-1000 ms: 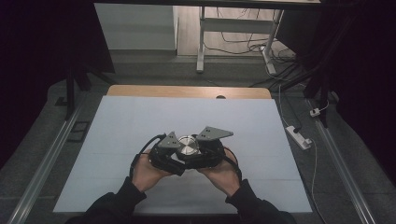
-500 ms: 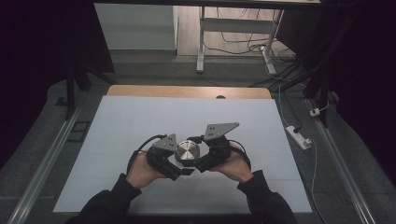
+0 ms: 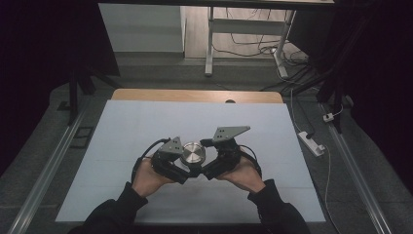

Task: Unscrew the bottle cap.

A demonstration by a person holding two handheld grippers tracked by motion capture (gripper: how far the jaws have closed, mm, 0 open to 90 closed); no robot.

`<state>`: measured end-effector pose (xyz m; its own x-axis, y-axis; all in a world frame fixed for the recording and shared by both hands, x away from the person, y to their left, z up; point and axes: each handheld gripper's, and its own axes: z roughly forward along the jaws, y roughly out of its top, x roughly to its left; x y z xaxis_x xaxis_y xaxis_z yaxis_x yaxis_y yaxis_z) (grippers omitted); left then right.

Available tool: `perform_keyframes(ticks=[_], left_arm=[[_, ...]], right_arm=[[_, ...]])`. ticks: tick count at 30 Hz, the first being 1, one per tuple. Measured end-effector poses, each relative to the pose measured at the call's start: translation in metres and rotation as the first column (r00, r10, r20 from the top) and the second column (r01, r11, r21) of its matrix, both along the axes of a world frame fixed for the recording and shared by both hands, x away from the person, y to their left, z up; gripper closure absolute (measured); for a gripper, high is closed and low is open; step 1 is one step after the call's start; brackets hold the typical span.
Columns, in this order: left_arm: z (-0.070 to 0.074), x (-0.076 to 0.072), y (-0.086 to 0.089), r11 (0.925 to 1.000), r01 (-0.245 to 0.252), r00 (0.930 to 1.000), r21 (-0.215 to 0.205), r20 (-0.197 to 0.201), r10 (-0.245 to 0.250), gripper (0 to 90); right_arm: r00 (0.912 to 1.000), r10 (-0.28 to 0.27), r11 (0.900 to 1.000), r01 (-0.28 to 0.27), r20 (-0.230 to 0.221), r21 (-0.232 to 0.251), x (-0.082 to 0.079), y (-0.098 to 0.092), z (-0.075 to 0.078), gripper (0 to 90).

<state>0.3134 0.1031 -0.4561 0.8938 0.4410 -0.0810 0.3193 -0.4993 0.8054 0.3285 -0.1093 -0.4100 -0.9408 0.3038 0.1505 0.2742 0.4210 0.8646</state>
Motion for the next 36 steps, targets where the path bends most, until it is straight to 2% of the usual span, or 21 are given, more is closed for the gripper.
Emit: perform_keyframes(ticks=[2,4,7,13,16,17,20,22,25,26,27,29,32,34,35,36], left_arm=[[0.0,0.0,-0.001,0.9994,-0.035,0.9994,0.007,0.005,0.035,15.3],[-0.001,-0.001,-0.003,0.9978,-0.065,0.9979,0.012,0.01,0.065,15.3],[-0.001,-0.003,-0.006,0.9961,-0.087,0.9962,0.018,0.014,0.087,15.3],[0.0,-0.005,-0.011,0.9921,-0.121,0.9925,0.034,0.021,0.121,15.3],[0.0,-0.006,-0.011,0.9923,-0.119,0.9927,0.032,0.019,0.119,15.3],[0.0,-0.006,-0.011,0.9934,-0.11,0.9938,0.031,0.019,0.11,15.3],[0.0,-0.006,-0.01,0.9951,-0.096,0.9953,0.024,0.016,0.096,15.3],[0.0,-0.004,-0.006,0.9993,-0.036,0.9993,-0.004,0.005,0.036,15.3],[0.001,-0.004,-0.003,0.9991,0.041,0.9991,-0.004,-0.001,-0.041,15.3],[0.001,-0.004,-0.003,0.9991,0.041,0.9991,-0.004,-0.001,-0.041,15.3],[0.001,-0.003,-0.002,0.9959,0.089,0.996,-0.013,-0.007,-0.089,15.3],[0.001,-0.004,-0.001,0.9913,0.129,0.9915,-0.026,-0.013,-0.13,15.3],[0.002,-0.004,-0.001,0.9825,0.184,0.9828,-0.031,-0.015,-0.184,15.3],[0.002,-0.005,-0.002,0.9763,0.214,0.9766,-0.032,-0.015,-0.214,15.3],[0.002,-0.005,-0.002,0.9763,0.214,0.9766,-0.032,-0.015,-0.214,15.3],[0.002,-0.005,-0.002,0.9675,0.25,0.9679,-0.039,-0.017,-0.251,15.3]], right_arm=[[0.9971,-0.07,0.997,0.071,0.03,-0.022,-0.002,0.001,0.0,2.2],[0.9897,-0.131,0.991,0.133,0.058,-0.03,-0.003,0.003,-0.001,3.6],[0.9851,-0.162,0.987,0.163,0.057,-0.008,-0.005,0.006,-0.004,5.8],[0.9752,-0.209,0.978,0.21,0.074,-0.007,-0.01,0.012,-0.01,8.8],[0.9719,-0.217,0.976,0.219,0.09,-0.007,-0.012,0.014,-0.012,12.4],[0.9706,-0.22,0.975,0.222,0.097,-0.004,-0.013,0.015,-0.012,17.0],[0.9718,-0.215,0.976,0.216,0.096,0.006,-0.014,0.014,-0.012,17.7],[0.9781,-0.185,0.983,0.185,0.096,0.003,-0.014,0.012,-0.01,17.9],[0.9899,-0.11,0.994,0.111,0.089,-0.004,-0.013,0.009,-0.008,17.9],[0.9932,-0.081,0.997,0.081,0.084,-0.004,-0.012,0.007,-0.007,17.9],[0.9958,-0.054,0.999,0.054,0.074,-0.001,-0.011,0.006,-0.007,18.0],[0.9983,0.001,1.0,-0.002,0.058,0.006,-0.008,0.002,-0.007,18.0],[0.9958,0.082,0.996,-0.083,0.041,0.023,-0.005,-0.003,-0.006,18.0],[0.99,0.135,0.99,-0.136,0.039,0.033,-0.003,-0.006,-0.006,18.0],[0.99,0.135,0.99,-0.136,0.039,0.033,-0.003,-0.006,-0.006,18.0],[0.9817,0.187,0.981,-0.188,0.038,0.042,-0.001,-0.008,-0.007,18.0]])
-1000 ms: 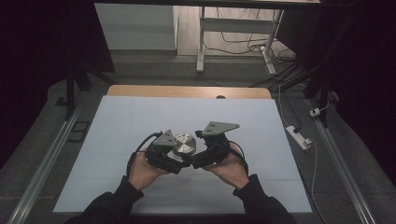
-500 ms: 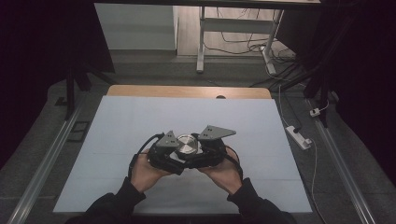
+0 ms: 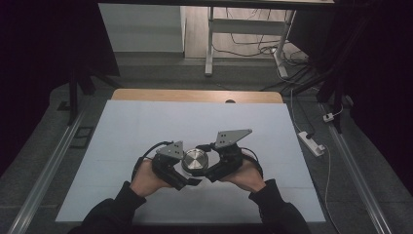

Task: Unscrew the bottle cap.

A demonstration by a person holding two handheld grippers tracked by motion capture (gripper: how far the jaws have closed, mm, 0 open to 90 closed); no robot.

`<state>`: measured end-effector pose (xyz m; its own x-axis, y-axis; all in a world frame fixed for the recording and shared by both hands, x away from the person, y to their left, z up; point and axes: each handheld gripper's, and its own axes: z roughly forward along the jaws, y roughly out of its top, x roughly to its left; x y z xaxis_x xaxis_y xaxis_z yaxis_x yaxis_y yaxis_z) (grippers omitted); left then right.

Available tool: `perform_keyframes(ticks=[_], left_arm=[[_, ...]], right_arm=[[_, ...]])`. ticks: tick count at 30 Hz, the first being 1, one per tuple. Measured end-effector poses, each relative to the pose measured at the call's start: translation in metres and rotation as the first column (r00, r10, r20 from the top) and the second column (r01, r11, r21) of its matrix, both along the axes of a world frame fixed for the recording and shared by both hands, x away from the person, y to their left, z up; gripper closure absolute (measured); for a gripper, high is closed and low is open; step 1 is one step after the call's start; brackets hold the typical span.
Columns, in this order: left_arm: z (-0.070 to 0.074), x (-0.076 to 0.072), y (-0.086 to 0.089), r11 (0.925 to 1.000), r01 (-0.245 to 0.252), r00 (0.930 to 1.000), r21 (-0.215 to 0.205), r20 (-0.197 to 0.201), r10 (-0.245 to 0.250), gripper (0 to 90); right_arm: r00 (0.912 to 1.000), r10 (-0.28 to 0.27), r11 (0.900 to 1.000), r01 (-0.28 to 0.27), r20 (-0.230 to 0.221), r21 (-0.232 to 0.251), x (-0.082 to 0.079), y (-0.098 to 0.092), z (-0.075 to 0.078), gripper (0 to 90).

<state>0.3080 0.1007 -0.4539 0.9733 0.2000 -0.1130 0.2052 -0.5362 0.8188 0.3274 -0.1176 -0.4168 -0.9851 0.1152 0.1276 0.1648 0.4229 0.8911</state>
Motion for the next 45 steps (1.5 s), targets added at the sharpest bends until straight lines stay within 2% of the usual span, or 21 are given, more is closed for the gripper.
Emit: perform_keyframes(ticks=[3,6,8,10,13,14,15,16,17,18,19,22,24,25,28,30,32,35,39,42,45], left_arm=[[-0.001,-0.001,-0.001,0.9983,0.052,0.9985,-0.024,-0.013,-0.053,15.3],[0.0,-0.001,-0.001,0.9988,0.044,0.999,-0.023,-0.007,-0.044,15.3],[0.0,-0.001,0.0,0.9992,0.032,0.9995,-0.022,-0.005,-0.032,15.3],[0.002,0.0,0.002,0.9987,-0.04,0.9992,-0.031,0.0,0.04,15.3],[0.004,0.001,0.005,0.9926,-0.117,0.9931,-0.031,0.008,0.117,15.3],[0.004,0.001,0.005,0.9887,-0.148,0.9888,-0.02,0.016,0.149,15.3],[0.004,0.001,0.005,0.9887,-0.148,0.9888,-0.02,0.016,0.149,15.3],[0.005,0.0,0.005,0.9796,-0.201,0.979,0.0,0.033,0.201,15.3],[0.005,0.0,0.004,0.9752,-0.221,0.9746,0.001,0.035,0.221,15.3],[0.005,0.0,0.004,0.9752,-0.221,0.9746,0.001,0.035,0.221,15.3],[0.005,-0.001,0.002,0.9631,-0.269,0.9626,0.014,0.037,0.268,15.3],[0.005,-0.002,-0.002,0.9501,-0.31,0.9497,0.036,0.059,0.307,15.3],[0.004,-0.003,-0.003,0.9469,-0.319,0.9466,0.038,0.06,0.317,15.3],[0.005,-0.004,-0.005,0.942,-0.333,0.9419,0.041,0.062,0.33,15.3],[0.005,-0.005,-0.007,0.9408,-0.336,0.9407,0.041,0.06,0.334,15.3],[0.006,-0.005,-0.007,0.9423,-0.333,0.9421,0.039,0.06,0.33,15.3],[0.007,-0.005,-0.006,0.9538,-0.299,0.9533,0.028,0.054,0.297,15.3],[0.008,-0.004,-0.002,0.9735,-0.229,0.9729,0.0,0.034,0.229,15.3],[0.008,-0.003,0.001,0.9936,-0.112,0.9934,-0.017,0.023,0.112,15.3],[0.008,-0.004,0.001,0.9987,-0.042,0.9989,-0.029,0.019,0.042,15.3],[0.007,-0.005,0.0,0.999,0.016,0.9998,-0.041,0.013,-0.016,15.3]], right_arm=[[0.9975,0.07,0.997,-0.07,-0.009,0.023,0.002,-0.003,-0.001,18.0],[0.9958,0.091,0.995,-0.091,-0.008,0.034,0.002,-0.005,-0.002,17.8],[0.9979,0.064,0.997,-0.063,-0.014,0.032,0.002,-0.004,-0.001,17.3],[0.9998,0.016,0.999,-0.015,-0.012,0.029,0.001,-0.003,0.002,10.0],[0.9973,-0.073,0.997,0.073,-0.01,0.031,-0.002,-0.002,0.008,3.4],[0.994,-0.109,0.994,0.109,-0.011,0.028,-0.003,0.0,0.009,2.4],[0.9892,-0.146,0.989,0.146,-0.016,0.017,-0.004,0.001,0.01,2.3],[0.9834,-0.181,0.983,0.181,-0.015,0.004,-0.005,0.003,0.01,2.2],[0.9767,-0.215,0.977,0.215,-0.006,-0.005,-0.007,0.005,0.01,2.4],[0.9708,-0.24,0.971,0.24,0.004,-0.013,-0.008,0.007,0.01,2.6],[0.9626,-0.27,0.963,0.27,0.021,-0.021,-0.01,0.009,0.01,3.6],[0.942,-0.332,0.943,0.333,0.05,-0.024,-0.015,0.015,0.007,5.8],[0.9282,-0.367,0.929,0.369,0.061,-0.025,-0.017,0.018,0.004,6.6],[0.9235,-0.378,0.925,0.38,0.064,-0.019,-0.017,0.019,0.003,7.7],[0.9126,-0.403,0.914,0.405,0.071,-0.013,-0.018,0.021,-0.001,14.3],[0.9161,-0.395,0.918,0.397,0.068,-0.01,-0.019,0.021,-0.001,16.7],[0.9242,-0.373,0.927,0.375,0.084,-0.007,-0.02,0.02,0.0,17.8],[0.9449,-0.319,0.947,0.321,0.072,-0.01,-0.018,0.017,0.003,17.9],[0.9836,-0.177,0.984,0.177,0.032,0.002,-0.011,0.009,0.006,18.0],[0.9974,-0.069,0.998,0.068,0.022,0.006,-0.007,0.004,0.006,18.0],[0.9995,0.029,0.999,-0.03,0.016,0.017,-0.004,0.0,0.005,18.0]])
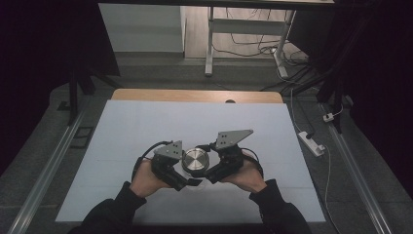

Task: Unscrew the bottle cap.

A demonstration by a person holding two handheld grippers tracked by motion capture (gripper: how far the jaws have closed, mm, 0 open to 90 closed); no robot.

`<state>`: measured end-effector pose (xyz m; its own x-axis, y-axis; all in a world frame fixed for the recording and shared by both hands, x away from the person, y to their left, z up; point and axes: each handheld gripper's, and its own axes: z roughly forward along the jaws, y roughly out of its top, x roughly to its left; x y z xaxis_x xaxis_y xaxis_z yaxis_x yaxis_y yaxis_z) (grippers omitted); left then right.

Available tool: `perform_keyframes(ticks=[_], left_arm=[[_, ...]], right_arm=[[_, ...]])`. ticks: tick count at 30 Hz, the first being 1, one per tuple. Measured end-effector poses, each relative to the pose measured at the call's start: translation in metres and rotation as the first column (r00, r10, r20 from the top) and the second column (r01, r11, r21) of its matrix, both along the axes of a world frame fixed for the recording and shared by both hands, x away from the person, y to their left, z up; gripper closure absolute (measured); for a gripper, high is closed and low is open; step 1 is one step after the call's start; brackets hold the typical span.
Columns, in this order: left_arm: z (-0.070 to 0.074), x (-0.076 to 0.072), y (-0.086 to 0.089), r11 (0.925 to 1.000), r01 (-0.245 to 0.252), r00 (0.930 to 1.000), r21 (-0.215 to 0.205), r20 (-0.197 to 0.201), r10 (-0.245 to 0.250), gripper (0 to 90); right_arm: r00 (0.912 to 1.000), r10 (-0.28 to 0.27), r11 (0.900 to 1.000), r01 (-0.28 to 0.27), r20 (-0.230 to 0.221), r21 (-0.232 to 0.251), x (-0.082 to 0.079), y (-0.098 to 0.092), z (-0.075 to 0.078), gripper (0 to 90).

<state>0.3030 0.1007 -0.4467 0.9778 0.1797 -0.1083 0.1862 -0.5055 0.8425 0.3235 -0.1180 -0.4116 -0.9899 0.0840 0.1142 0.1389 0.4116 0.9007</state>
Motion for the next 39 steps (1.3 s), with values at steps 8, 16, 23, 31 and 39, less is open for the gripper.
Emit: perform_keyframes(ticks=[8,16,23,31,39], left_arm=[[-0.001,0.0,-0.002,0.9988,-0.048,0.9988,0.006,0.005,0.048,15.3],[-0.001,0.003,0.0,0.9615,-0.271,0.9626,0.046,0.015,0.271,15.3],[-0.002,0.001,-0.006,0.9521,-0.301,0.9535,0.052,0.009,0.301,15.3],[0.0,0.002,-0.004,0.978,-0.205,0.9787,0.038,0.01,0.205,15.3],[-0.001,0.004,0.0,0.9968,-0.076,0.9971,0.022,-0.004,0.076,15.3]], right_arm=[[0.9994,0.009,1.0,-0.009,-0.033,-0.006,0.004,-0.003,-0.001,12.7],[0.9596,-0.28,0.96,0.279,-0.024,-0.034,0.0,0.004,0.004,4.6],[0.9282,-0.369,0.927,0.371,0.049,-0.056,-0.011,0.02,-0.005,12.0],[0.9564,-0.29,0.956,0.291,0.035,-0.03,-0.009,0.014,-0.003,18.1],[0.9926,-0.12,0.993,0.121,-0.018,0.007,-0.001,0.006,-0.003,18.3]])
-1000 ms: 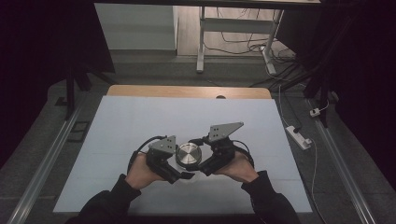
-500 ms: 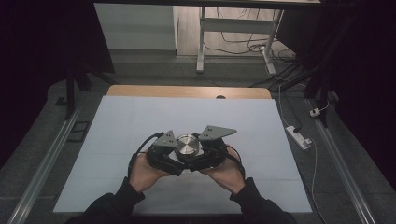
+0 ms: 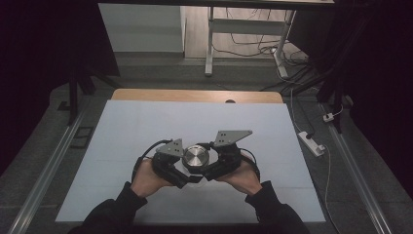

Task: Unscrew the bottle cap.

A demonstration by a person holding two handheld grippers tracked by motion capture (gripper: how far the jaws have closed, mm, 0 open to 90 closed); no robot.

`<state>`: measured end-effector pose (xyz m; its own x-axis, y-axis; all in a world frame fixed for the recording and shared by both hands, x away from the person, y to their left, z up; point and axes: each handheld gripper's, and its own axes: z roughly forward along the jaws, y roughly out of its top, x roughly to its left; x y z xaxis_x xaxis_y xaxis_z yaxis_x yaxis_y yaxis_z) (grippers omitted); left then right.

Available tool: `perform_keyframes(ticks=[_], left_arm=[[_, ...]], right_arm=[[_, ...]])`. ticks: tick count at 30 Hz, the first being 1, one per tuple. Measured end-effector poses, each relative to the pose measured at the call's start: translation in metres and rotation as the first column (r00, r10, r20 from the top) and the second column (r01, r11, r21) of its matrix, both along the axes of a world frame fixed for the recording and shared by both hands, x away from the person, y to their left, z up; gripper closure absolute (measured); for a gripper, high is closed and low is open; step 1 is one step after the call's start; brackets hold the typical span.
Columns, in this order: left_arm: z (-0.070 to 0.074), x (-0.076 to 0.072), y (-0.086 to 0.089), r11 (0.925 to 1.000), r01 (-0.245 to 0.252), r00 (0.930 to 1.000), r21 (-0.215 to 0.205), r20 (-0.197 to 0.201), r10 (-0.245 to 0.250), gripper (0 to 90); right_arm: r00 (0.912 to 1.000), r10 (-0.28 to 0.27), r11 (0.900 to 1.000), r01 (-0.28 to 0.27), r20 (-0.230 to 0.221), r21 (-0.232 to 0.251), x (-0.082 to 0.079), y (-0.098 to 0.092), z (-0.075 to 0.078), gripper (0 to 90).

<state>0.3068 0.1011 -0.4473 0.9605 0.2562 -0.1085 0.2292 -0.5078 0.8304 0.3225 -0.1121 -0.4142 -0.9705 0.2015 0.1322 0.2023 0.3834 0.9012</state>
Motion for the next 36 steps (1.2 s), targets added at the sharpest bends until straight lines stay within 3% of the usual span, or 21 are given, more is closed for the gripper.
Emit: perform_keyframes(ticks=[3,9,14,16,17,18,19,22,23,24,25,26,28,32,33,36], left_arm=[[-0.002,0.002,0.002,0.9991,0.041,0.9992,-0.007,0.0,-0.041,15.3],[-0.003,0.003,0.004,0.9978,0.066,0.9978,0.001,0.011,-0.066,15.3],[-0.004,0.004,0.005,0.9998,0.016,0.9998,-0.013,0.014,-0.015,15.3],[-0.004,0.004,0.005,0.9998,-0.011,0.9999,-0.014,0.011,0.011,15.3],[-0.004,0.005,0.005,0.9977,-0.067,0.9977,-0.006,0.009,0.067,15.3],[-0.004,0.005,0.005,0.9977,-0.067,0.9977,-0.006,0.009,0.067,15.4],[-0.005,0.006,0.006,0.992,-0.126,0.992,0.006,0.01,0.126,15.3],[-0.005,0.005,0.002,0.9756,-0.218,0.9759,0.024,0.014,0.218,15.3],[-0.005,0.004,0.001,0.9704,-0.239,0.9708,0.031,0.022,0.239,15.3],[-0.005,0.004,0.001,0.9704,-0.239,0.9708,0.031,0.022,0.239,15.3],[-0.005,0.003,-0.001,0.967,-0.252,0.9676,0.037,0.025,0.251,15.4],[-0.004,0.001,-0.004,0.9601,-0.277,0.9608,0.042,0.03,0.276,15.3],[-0.003,-0.001,-0.008,0.9559,-0.289,0.9569,0.05,0.041,0.287,15.3],[-0.001,-0.004,-0.012,0.9524,-0.3,0.9535,0.054,0.047,0.298,15.4],[0.0,-0.005,-0.013,0.953,-0.298,0.9541,0.056,0.049,0.295,15.4],[0.001,-0.004,-0.011,0.9651,-0.258,0.9655,0.044,0.046,0.256,15.4]], right_arm=[[0.9996,0.025,1.0,-0.025,0.011,-0.015,-0.001,0.001,0.0,18.4],[0.999,0.041,0.999,-0.041,0.015,-0.023,-0.001,0.002,0.0,18.4],[1.0,0.006,1.0,-0.006,0.005,-0.023,-0.001,0.003,0.0,16.6],[0.9981,-0.06,0.998,0.061,0.013,-0.034,-0.001,0.003,0.001,6.3],[0.9963,-0.085,0.996,0.085,0.015,-0.04,-0.002,0.003,0.003,5.0],[0.9926,-0.119,0.992,0.12,0.025,-0.049,-0.002,0.002,0.005,4.0],[0.9883,-0.148,0.987,0.15,0.036,-0.056,-0.003,0.002,0.006,3.0],[0.9751,-0.216,0.974,0.219,0.053,-0.064,-0.008,0.006,0.008,3.1],[0.9666,-0.249,0.965,0.253,0.063,-0.066,-0.011,0.009,0.007,4.1],[0.9666,-0.249,0.965,0.253,0.063,-0.066,-0.011,0.009,0.007,4.1],[0.9534,-0.293,0.952,0.298,0.072,-0.069,-0.014,0.013,0.005,6.3],[0.947,-0.314,0.946,0.318,0.07,-0.063,-0.015,0.015,0.004,7.7],[0.9375,-0.343,0.937,0.346,0.061,-0.054,-0.016,0.016,0.001,10.1],[0.9286,-0.368,0.929,0.369,0.052,-0.034,-0.016,0.016,-0.001,17.1],[0.9301,-0.364,0.93,0.365,0.053,-0.033,-0.016,0.016,-0.001,17.3],[0.9388,-0.34,0.939,0.342,0.056,-0.04,-0.015,0.014,0.001,17.6]])
